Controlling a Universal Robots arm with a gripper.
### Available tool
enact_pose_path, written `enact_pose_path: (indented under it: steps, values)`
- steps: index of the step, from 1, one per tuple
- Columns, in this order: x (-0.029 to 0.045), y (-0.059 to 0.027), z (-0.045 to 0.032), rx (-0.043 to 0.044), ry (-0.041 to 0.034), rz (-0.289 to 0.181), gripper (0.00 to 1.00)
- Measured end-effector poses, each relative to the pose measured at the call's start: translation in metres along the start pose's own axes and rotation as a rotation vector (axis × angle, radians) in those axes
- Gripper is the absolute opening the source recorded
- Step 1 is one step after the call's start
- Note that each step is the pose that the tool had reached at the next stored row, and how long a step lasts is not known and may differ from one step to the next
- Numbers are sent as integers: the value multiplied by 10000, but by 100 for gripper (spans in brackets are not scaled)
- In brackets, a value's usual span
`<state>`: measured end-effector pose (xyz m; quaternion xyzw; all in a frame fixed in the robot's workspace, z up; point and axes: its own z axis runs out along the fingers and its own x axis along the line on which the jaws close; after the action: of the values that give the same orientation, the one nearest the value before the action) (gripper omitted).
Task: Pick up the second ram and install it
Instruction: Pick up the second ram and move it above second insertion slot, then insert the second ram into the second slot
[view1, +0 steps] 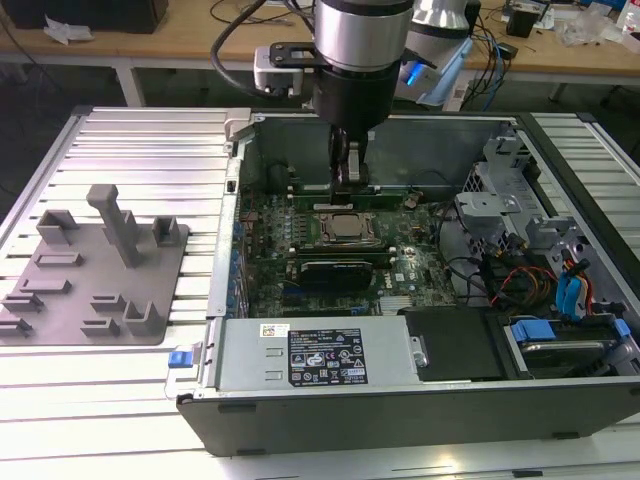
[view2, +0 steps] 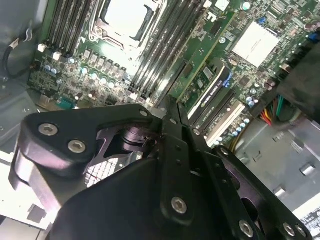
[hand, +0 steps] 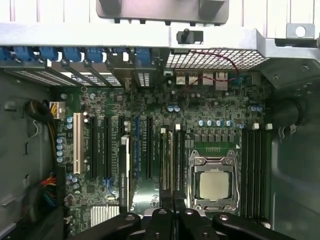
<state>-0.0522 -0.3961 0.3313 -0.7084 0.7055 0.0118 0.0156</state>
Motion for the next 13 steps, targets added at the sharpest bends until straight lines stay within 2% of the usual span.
enact_pose_path:
  steps: [4,13]
  values:
    - [-8,-13,99,0,-6,1,9]
    - [-7,-14,109,0,-6,0,9]
